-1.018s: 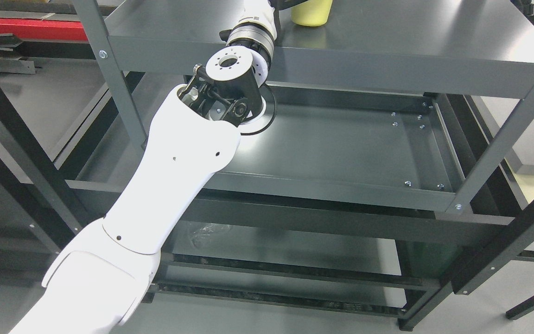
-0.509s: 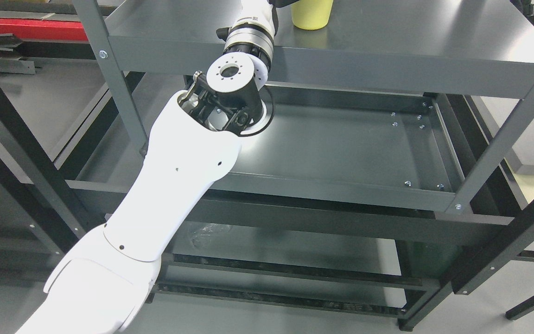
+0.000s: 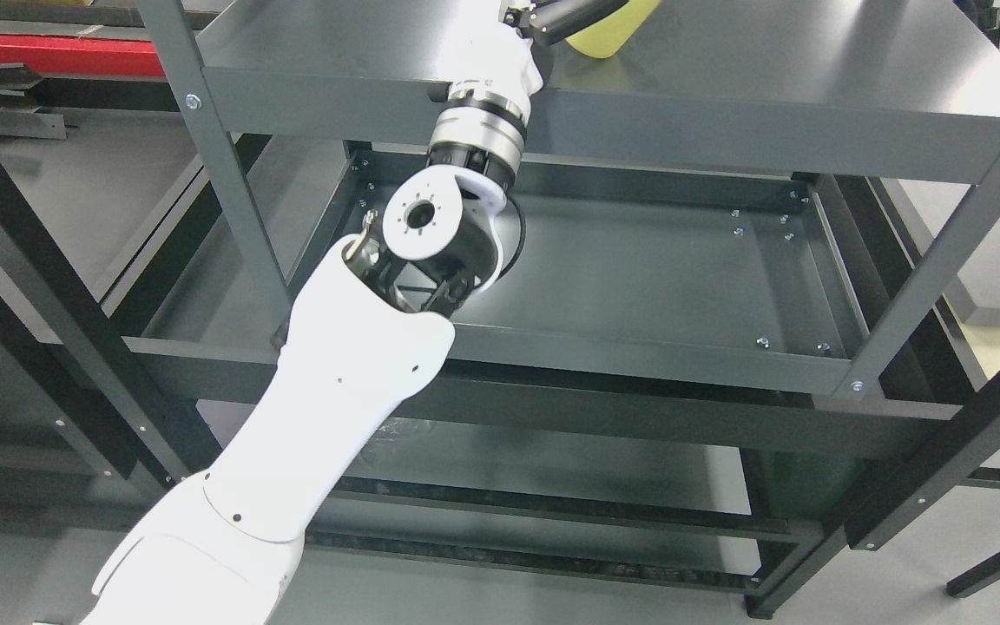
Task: Place yellow IKEA cup on middle right shelf
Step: 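Withdraw the left hand from the shelf, leaving the cup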
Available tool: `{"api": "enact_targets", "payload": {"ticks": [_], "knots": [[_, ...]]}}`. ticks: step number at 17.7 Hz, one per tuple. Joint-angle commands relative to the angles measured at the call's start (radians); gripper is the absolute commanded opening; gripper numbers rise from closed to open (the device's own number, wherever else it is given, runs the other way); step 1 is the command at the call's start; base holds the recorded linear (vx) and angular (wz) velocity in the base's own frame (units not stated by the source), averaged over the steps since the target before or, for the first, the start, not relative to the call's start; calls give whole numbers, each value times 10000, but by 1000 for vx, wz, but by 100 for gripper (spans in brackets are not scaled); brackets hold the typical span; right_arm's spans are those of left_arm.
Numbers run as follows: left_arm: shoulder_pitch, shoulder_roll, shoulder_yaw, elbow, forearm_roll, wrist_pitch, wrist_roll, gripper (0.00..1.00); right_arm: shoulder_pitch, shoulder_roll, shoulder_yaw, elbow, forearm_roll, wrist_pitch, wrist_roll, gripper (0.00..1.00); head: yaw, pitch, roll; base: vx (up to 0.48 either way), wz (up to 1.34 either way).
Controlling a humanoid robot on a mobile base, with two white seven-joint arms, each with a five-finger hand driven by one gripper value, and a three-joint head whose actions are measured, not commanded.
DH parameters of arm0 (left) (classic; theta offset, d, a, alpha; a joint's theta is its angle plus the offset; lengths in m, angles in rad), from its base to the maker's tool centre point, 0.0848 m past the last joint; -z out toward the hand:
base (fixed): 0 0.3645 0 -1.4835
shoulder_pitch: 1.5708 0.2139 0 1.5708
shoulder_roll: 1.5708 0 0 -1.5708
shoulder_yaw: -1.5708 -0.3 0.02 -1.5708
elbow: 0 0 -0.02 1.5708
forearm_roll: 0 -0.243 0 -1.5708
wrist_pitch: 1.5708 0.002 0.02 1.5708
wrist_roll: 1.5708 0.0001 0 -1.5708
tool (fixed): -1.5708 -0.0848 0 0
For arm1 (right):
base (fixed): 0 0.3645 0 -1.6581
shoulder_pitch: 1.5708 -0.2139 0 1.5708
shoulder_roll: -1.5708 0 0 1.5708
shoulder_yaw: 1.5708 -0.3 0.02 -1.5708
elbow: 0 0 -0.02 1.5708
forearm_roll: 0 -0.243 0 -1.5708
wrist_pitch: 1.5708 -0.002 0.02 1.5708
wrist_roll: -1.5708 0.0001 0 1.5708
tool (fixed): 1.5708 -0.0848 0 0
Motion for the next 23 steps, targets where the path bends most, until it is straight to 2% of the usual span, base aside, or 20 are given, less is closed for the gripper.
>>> {"api": "enact_targets", "payload": {"ticks": [1, 4, 10, 13, 15, 17, 23], "knots": [[1093, 175, 25, -385, -2534, -2094, -636, 99, 139, -175, 169, 0, -245, 8, 7, 99, 0, 0, 0, 0, 0], [1553, 175, 255, -323, -2876, -3048, -636, 99, 139, -175, 169, 0, -245, 8, 7, 99, 0, 0, 0, -3, 9], [1799, 175, 853, -123, -2861, -3462, -620, 99, 139, -175, 169, 0, -245, 8, 7, 99, 0, 0, 0, -2, 5], [2120, 175, 854, -138, -2846, -4671, -636, 99, 139, -175, 169, 0, -245, 8, 7, 99, 0, 0, 0, 0, 0], [2580, 184, 839, -261, -2861, -5547, -666, 99, 139, -175, 169, 0, -245, 8, 7, 99, 0, 0, 0, 0, 0], [3040, 520, 732, -338, -2861, -6069, -758, 99, 139, -175, 169, 0, -245, 8, 7, 99, 0, 0, 0, -21, 23], [4802, 1043, 671, -169, -2861, -7160, -835, 99, 139, -175, 169, 0, -245, 8, 7, 99, 0, 0, 0, -30, 19]]}}
